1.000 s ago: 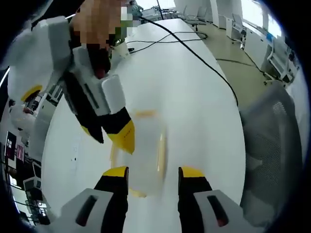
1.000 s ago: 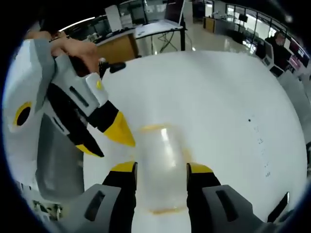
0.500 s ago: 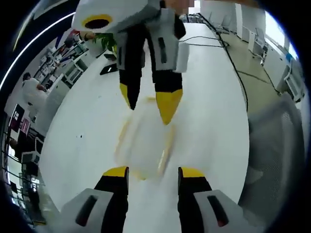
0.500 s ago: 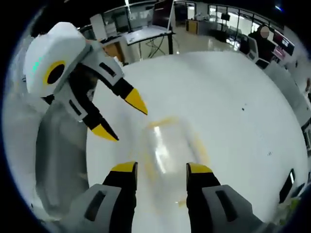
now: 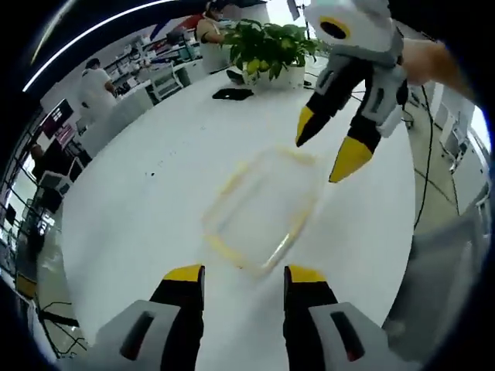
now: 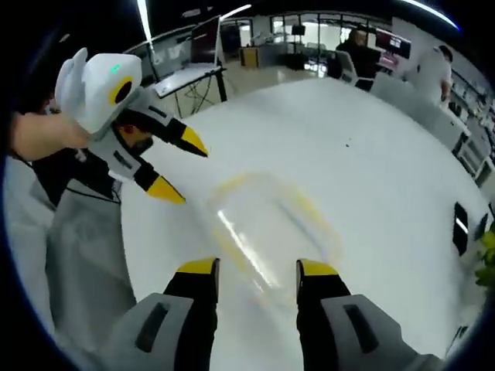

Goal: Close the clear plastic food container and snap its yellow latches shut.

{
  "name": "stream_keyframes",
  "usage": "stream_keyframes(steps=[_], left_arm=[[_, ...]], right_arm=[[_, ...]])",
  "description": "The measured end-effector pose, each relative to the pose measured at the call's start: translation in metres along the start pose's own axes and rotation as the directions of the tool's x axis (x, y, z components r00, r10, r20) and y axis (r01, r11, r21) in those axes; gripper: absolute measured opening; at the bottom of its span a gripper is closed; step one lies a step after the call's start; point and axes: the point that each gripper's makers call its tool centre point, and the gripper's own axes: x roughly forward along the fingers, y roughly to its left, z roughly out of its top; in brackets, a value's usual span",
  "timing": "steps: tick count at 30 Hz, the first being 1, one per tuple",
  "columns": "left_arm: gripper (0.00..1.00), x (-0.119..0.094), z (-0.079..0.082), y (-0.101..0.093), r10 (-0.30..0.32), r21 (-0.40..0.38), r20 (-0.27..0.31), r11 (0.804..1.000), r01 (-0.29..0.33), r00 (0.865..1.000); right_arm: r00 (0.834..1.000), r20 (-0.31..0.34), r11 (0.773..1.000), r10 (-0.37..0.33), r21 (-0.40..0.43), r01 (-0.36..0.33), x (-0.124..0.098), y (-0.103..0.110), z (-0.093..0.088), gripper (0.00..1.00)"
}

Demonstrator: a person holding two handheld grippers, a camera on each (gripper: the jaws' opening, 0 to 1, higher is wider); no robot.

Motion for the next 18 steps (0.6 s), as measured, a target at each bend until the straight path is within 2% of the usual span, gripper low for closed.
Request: stream_keyframes(steps=[3, 7, 10, 12, 15, 18], left_arm=[[0.34, 0.0, 0.002, 0.002, 0.021, -0.081, 0.024, 0.997, -0.019, 0.999], [0.33, 0.004, -0.002, 0.003, 0.025, -0.123, 0.017, 0.992, -0.022, 1.0], [0.32, 0.005, -0.004, 0.004, 0.029, -0.184, 0.025, 0.983, -0.024, 0.999], [0.32, 0.005, -0.004, 0.005, 0.041, -0.246, 0.041, 0.969, -0.03, 0.998], [0.32, 0.006, -0.006, 0.01, 0.069, -0.288, 0.055, 0.956, -0.05, 0.996], [0.32, 0.008, -0.008, 0.014, 0.089, -0.32, 0.07, 0.945, -0.062, 0.994]], right_arm=[[0.999, 0.024, 0.998, -0.03, 0.049, 0.029, -0.001, -0.003, -0.005, 0.36], [0.998, 0.038, 0.996, -0.04, 0.081, 0.036, -0.002, -0.004, -0.01, 0.36], [0.996, 0.054, 0.992, -0.067, 0.11, 0.06, -0.003, -0.008, -0.013, 0.36], [0.994, 0.07, 0.988, -0.087, 0.135, 0.077, -0.004, -0.012, -0.012, 0.36], [0.985, 0.102, 0.974, -0.142, 0.192, 0.12, -0.005, -0.021, -0.012, 0.36], [0.979, 0.126, 0.951, -0.163, 0.283, 0.122, -0.004, -0.025, -0.016, 0.36]])
